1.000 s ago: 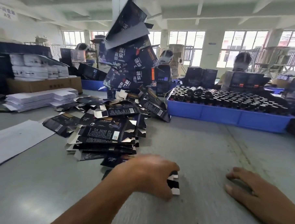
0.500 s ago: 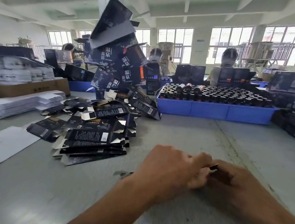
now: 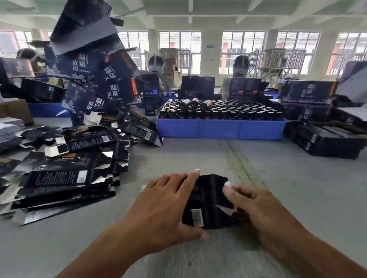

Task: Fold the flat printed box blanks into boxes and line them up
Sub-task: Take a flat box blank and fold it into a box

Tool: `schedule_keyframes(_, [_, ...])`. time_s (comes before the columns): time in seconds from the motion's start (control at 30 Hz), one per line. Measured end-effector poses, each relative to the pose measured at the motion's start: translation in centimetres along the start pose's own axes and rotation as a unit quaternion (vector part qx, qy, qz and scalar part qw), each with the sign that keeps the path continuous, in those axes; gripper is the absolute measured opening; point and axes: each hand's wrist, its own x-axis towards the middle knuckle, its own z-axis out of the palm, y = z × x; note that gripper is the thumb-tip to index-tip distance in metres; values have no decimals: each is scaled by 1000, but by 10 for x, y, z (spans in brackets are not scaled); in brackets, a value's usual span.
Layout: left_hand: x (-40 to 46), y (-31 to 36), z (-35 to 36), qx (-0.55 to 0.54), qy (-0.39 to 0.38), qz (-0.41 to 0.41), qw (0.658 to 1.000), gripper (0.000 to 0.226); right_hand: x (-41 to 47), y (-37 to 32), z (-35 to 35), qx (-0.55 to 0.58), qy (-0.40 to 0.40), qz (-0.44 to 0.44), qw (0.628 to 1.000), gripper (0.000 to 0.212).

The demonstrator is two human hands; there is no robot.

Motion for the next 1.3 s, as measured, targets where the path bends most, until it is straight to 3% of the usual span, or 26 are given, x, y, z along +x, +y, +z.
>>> schedule_keyframes(0.1, [0,-1,-3,6,61,-20,998,107,1,-6,-5,67,23,1,997,36])
schedule_keyframes(0.2, [1,-1,-8,15,92,-32,995,103,-1,-11,-10,62,38,-34,997,38])
schedule_keyframes(0.37, [4,6,-5,30,150,-6,988,84,-9,-13,-8,-3,50,-88,995,15])
schedule_keyframes(0.47, [4,11,-4,32,153,14,988,80,-11,-14,-8,-43,56,-107,992,6])
schedule_keyframes(0.7, [5,14,-5,47,139,55,988,97,-13,-15,-5,-68,17,-112,991,32])
schedule_keyframes(1.03, [7,20,-11,50,147,90,984,59,-14,-17,-7,-86,47,-180,979,52])
schedule_keyframes(1.3, [5,18,-12,6,171,109,979,53,-19,-19,-7,-70,79,-207,973,41])
